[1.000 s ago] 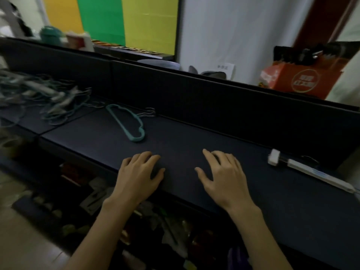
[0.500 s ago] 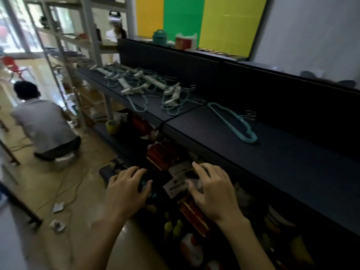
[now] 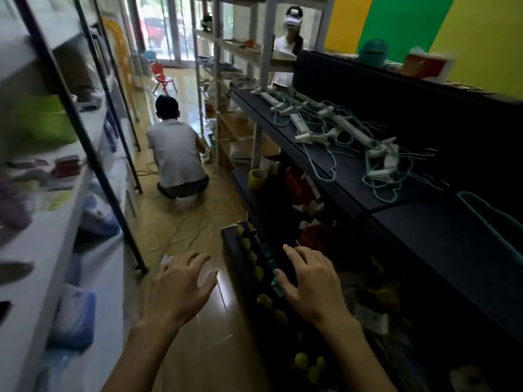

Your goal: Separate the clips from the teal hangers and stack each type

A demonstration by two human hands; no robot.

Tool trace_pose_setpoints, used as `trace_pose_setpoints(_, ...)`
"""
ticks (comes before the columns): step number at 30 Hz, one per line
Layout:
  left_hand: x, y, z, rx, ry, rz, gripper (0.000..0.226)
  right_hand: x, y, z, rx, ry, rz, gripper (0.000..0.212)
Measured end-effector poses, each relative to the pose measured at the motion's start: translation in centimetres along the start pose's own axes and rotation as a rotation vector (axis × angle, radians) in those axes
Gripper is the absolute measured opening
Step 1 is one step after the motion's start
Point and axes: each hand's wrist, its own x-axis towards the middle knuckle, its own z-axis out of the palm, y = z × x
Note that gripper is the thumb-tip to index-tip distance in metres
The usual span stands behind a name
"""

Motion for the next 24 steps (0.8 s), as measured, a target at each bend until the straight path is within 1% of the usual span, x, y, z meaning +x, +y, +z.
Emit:
trace_pose_setpoints(2,6.8,-1.8,1.5,0.022,0.047,-0.147,0.059,9.4,1.2,3.3,0.053,-0.053,-0.069,0.059)
trace_pose_setpoints(4,8.3,-1.7,0.2,0.043,0.068,-0.141,0.052,10.8,1.2,3.2,0.067,-0.039,-0.082,0.060)
trace_pose_setpoints(6,9.4,-2.2,0.0,0.068,0.106,-0.127,0.049,12.0,1.5,3.6,0.074,-0.040,-0.107,0.058)
trace_pose_setpoints(8,11.9,-2.3,0.0,0.069,0.120,-0.148,0.053,15.0,2.4,4.8,0.095,-0.029,-0.117,0.057)
trace_pose_setpoints(11,15.4,-3.2,0.2,0.056,0.100,-0.174,0.061,19.2,1.8,6.5,0.096,-0.049,-0.158,0.056)
trace_pose_setpoints(13,17.1,-3.9,0.1,0.070,0.080,-0.192,0.058,21.2,1.2,7.8,0.104,-0.077,-0.186,0.056)
trace_pose_setpoints(15,19.2,-5.2,0.1,0.080,0.110,-0.187,0.055,23.7,0.5,8.8,0.118,-0.067,-0.198,0.057)
trace_pose_setpoints(17,21.6,-6.9,-0.1,0.088,0.133,-0.198,0.060,26.5,-0.3,9.6,0.119,-0.058,-0.197,0.057)
trace_pose_setpoints(20,25.0,-9.8,0.7,0.090,0.108,-0.195,0.059,30.2,-1.2,11.8,0.103,-0.057,-0.191,0.055)
trace_pose_setpoints(24,30.3,-14.2,2.1,0.058,0.029,-0.181,0.045,35.0,-3.4,14.6,0.080,-0.073,-0.161,0.056)
